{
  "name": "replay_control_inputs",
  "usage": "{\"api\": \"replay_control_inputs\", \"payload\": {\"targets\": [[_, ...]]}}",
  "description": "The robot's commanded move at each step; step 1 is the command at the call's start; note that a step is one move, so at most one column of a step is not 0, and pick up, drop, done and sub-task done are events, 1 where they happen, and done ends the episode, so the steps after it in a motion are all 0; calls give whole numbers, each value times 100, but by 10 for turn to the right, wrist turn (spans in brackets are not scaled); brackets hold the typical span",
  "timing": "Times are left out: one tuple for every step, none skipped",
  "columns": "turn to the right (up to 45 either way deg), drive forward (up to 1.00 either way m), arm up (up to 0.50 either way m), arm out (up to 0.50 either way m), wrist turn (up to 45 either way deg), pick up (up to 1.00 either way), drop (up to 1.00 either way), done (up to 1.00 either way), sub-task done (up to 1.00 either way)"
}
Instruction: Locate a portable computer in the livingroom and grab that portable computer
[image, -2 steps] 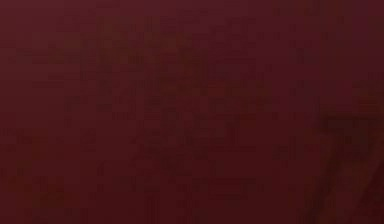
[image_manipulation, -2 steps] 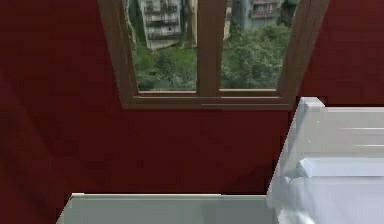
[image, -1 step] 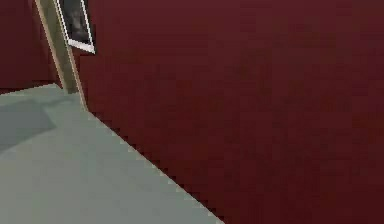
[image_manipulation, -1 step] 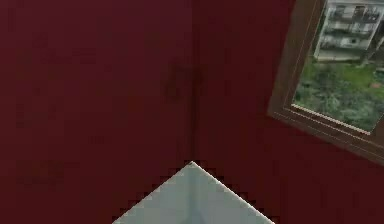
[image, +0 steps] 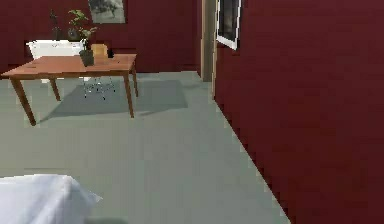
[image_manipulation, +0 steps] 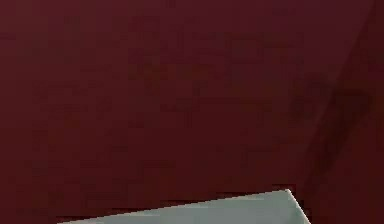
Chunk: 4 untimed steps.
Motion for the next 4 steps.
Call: {"api": "replay_control_inputs", "payload": {"targets": [[0, 100, 0, 0, 0, 0, 0, 0, 0], [0, 100, 0, 0, 0, 0, 0, 0, 0], [0, 100, 0, 0, 0, 0, 0, 0, 0], [0, 60, 0, 0, 0, 0, 0, 0, 0]]}}
